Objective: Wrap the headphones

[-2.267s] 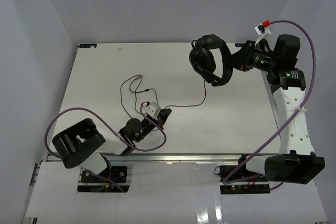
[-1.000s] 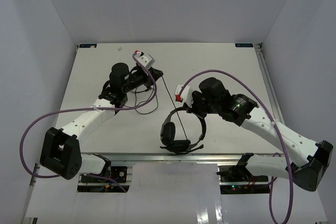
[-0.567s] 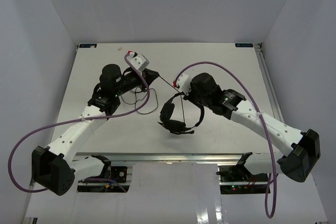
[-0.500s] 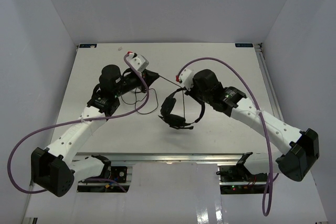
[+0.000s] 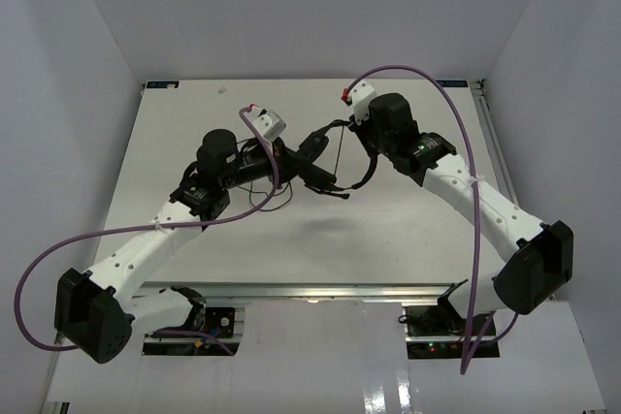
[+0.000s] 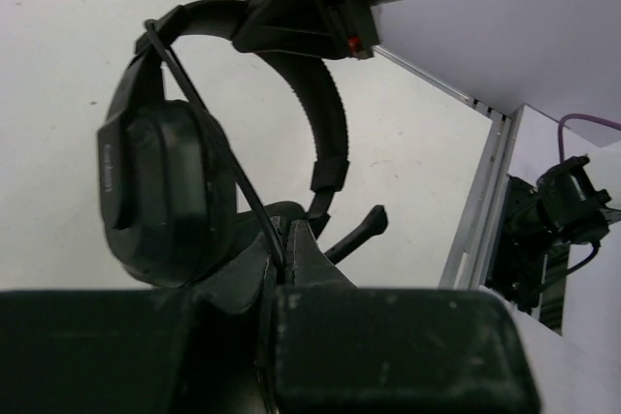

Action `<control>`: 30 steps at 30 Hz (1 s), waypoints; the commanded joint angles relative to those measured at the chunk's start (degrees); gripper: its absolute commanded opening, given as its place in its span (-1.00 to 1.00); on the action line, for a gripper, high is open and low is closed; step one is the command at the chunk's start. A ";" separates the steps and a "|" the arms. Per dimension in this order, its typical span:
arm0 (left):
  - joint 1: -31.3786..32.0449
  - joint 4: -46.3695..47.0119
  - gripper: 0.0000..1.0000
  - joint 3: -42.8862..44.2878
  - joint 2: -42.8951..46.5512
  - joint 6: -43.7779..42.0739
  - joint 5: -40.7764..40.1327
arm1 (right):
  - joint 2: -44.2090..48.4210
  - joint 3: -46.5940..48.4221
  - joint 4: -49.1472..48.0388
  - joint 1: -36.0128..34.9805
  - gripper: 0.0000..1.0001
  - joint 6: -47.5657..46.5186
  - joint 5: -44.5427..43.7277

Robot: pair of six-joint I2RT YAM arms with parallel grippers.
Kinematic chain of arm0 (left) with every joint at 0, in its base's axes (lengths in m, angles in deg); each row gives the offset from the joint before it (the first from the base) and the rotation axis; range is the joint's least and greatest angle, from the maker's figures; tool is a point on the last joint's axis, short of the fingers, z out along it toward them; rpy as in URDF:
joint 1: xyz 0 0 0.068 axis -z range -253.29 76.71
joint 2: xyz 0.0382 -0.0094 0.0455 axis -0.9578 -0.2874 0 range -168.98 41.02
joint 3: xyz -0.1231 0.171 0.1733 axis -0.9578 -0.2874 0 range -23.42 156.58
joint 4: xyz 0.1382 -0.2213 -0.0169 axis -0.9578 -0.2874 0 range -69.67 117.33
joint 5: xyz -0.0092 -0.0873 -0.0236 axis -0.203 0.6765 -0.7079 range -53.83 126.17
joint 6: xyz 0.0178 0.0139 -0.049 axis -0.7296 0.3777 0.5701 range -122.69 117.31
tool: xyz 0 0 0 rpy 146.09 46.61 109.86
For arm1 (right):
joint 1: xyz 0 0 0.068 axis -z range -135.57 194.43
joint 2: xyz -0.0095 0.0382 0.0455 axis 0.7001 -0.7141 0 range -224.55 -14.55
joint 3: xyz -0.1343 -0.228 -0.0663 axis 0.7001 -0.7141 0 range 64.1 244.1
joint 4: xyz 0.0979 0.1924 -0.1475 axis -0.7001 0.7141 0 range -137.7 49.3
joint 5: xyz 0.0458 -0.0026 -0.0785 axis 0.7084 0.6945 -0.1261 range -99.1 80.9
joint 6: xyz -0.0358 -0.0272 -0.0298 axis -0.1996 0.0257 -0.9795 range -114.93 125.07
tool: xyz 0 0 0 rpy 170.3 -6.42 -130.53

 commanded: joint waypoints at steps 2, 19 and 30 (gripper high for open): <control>5.02 1.60 -0.98 0.56 -0.78 5.16 2.88 | -1.27 3.97 -4.63 2.83 -0.85 5.63 -6.80; 10.88 6.25 -0.52 -1.49 -5.38 11.70 4.30 | -3.38 8.92 -7.38 6.97 -0.85 8.78 -4.94; 13.73 9.85 -0.26 -2.40 -10.55 13.48 6.10 | -3.53 10.48 -7.44 9.47 -0.85 12.90 -1.32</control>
